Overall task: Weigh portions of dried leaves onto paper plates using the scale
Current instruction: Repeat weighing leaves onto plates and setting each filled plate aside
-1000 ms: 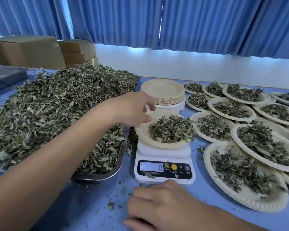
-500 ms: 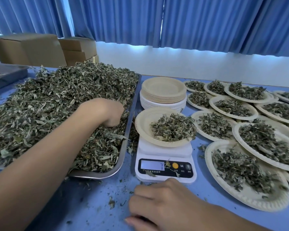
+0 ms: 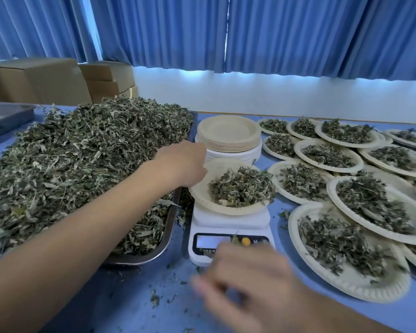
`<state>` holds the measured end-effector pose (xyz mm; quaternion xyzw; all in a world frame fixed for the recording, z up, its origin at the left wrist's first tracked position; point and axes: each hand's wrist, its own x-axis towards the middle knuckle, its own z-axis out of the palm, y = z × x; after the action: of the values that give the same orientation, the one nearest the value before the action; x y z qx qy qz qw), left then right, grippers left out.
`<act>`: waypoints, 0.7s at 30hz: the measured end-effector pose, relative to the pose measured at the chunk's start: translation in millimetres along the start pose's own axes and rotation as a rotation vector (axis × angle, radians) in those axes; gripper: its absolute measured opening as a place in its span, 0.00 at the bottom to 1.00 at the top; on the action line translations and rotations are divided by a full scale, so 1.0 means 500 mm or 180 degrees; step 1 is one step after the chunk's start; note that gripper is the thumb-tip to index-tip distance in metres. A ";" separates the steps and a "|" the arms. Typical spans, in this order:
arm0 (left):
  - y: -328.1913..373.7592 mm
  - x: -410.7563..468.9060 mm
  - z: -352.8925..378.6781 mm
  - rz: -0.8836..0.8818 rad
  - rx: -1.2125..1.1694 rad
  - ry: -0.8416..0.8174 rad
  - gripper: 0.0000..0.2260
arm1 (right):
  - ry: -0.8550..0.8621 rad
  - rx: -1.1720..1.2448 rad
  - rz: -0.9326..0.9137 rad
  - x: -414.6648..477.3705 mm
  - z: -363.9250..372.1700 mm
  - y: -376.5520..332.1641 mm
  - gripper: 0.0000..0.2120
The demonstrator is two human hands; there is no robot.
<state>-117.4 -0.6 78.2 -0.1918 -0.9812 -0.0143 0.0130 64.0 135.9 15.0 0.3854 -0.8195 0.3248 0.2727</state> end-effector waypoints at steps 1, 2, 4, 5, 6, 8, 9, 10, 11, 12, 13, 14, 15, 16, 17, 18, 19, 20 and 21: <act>0.001 0.005 0.007 -0.0021 0.0132 0.0057 0.11 | 0.0516 0.0001 0.0119 0.012 -0.023 0.010 0.17; 0.002 0.009 0.013 -0.0038 0.0221 0.0124 0.12 | 0.0905 -0.0152 0.0308 0.027 -0.050 0.026 0.16; 0.004 0.016 0.023 -0.0064 0.0213 0.0212 0.13 | 0.1162 -0.0672 0.1100 0.053 -0.105 0.070 0.12; 0.004 0.021 0.026 -0.0097 0.0149 0.0227 0.13 | 0.1022 -0.0888 0.1575 0.059 -0.126 0.095 0.11; 0.004 0.025 0.029 -0.0125 0.0081 0.0217 0.14 | 0.0820 -0.1044 0.1964 0.060 -0.139 0.119 0.10; 0.007 0.033 0.030 -0.0123 -0.0075 0.0149 0.15 | 0.0488 -0.1124 0.2361 0.057 -0.148 0.151 0.09; 0.010 0.036 0.027 -0.0125 -0.0182 0.0082 0.16 | 0.0347 -0.1099 0.2419 0.056 -0.149 0.163 0.09; 0.013 0.038 0.023 -0.0154 -0.0312 -0.0007 0.16 | 0.0214 -0.1074 0.2438 0.058 -0.147 0.175 0.10; 0.016 0.041 0.017 -0.0192 -0.0455 -0.0087 0.17 | 0.0099 -0.1065 0.2456 0.061 -0.146 0.186 0.10; 0.018 0.043 0.009 -0.0242 -0.0625 -0.0153 0.17 | 0.0019 -0.1077 0.2487 0.065 -0.146 0.197 0.11; 0.019 0.044 0.002 -0.0301 -0.0841 -0.0212 0.17 | -0.0014 -0.1117 0.2527 0.068 -0.145 0.206 0.12; 0.019 0.045 -0.003 -0.0360 -0.1098 -0.0281 0.15 | -0.0020 -0.1161 0.2569 0.072 -0.144 0.214 0.13; 0.021 0.045 -0.007 -0.0411 -0.1362 -0.0352 0.13 | -0.0026 -0.1182 0.2600 0.076 -0.146 0.218 0.13; 0.018 0.047 -0.007 -0.0477 -0.1617 -0.0425 0.11 | -0.0062 -0.1147 0.2617 0.081 -0.144 0.224 0.12; 0.018 0.048 -0.006 -0.0544 -0.1834 -0.0479 0.09 | -0.0106 -0.1108 0.2605 0.086 -0.144 0.227 0.10; 0.020 0.048 -0.004 -0.0612 -0.2008 -0.0525 0.07 | -0.0152 -0.1085 0.2556 0.092 -0.145 0.226 0.09; 0.023 0.049 -0.002 -0.0664 -0.2156 -0.0563 0.07 | -0.0179 -0.1038 0.2506 0.096 -0.147 0.223 0.09; 0.025 0.052 0.001 -0.0692 -0.2312 -0.0583 0.08 | -0.0189 -0.0952 0.2467 0.099 -0.150 0.218 0.09; 0.029 0.054 0.003 -0.0709 -0.2489 -0.0597 0.09 | -0.0196 -0.0871 0.2430 0.099 -0.154 0.213 0.10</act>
<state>-137.2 23.2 77.6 -0.0755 -0.9136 -0.3696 -0.1518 -34.6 223.0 64.7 0.0231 -0.9472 0.2789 0.1567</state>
